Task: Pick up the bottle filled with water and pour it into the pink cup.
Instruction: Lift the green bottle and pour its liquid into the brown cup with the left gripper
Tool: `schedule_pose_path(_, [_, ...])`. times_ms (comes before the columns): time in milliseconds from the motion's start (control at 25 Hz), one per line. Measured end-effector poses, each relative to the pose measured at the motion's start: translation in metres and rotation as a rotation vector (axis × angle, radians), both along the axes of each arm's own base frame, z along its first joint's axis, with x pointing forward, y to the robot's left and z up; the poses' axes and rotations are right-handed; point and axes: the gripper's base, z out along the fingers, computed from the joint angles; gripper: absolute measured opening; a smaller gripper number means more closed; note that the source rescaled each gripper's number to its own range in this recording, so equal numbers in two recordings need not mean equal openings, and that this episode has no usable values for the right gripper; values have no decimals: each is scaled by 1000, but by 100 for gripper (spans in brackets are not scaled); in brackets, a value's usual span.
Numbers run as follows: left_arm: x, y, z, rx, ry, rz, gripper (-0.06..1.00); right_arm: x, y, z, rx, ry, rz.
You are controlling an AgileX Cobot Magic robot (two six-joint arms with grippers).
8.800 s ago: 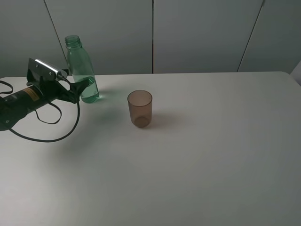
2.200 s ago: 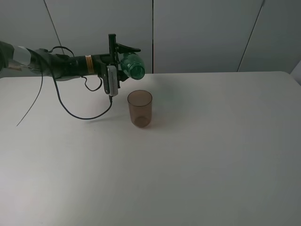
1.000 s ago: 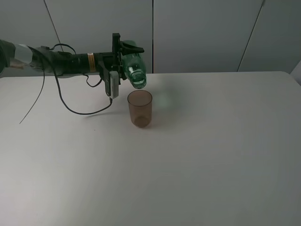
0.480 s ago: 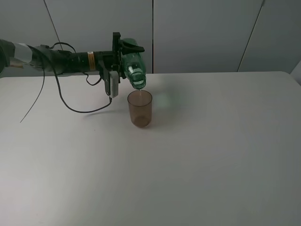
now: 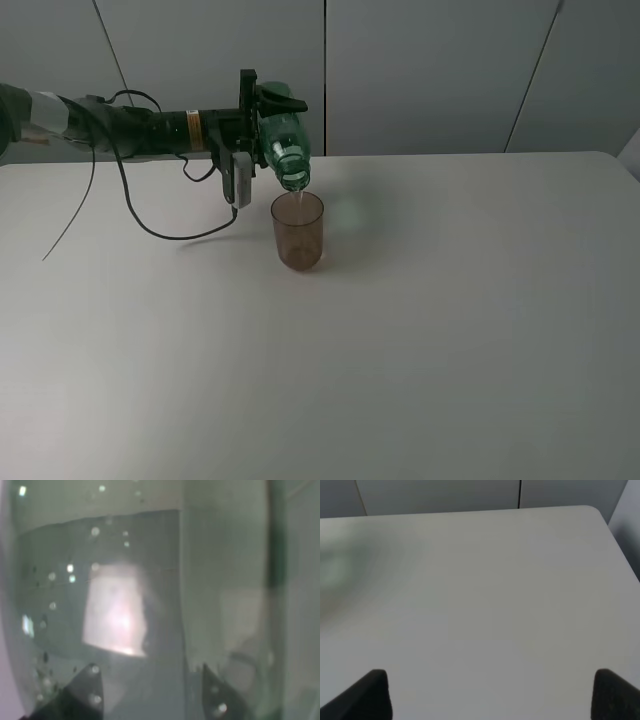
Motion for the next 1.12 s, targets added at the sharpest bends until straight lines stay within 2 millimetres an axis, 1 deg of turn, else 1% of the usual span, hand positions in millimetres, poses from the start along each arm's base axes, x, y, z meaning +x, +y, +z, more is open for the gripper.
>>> schedule_pose_path(800, [0,0,0,18,-72,-8,0,0,0,0,0,0,0])
schedule_pose_path(1120, [-1,0,11,7,-95,-12,0,0,0,0,0,0,0])
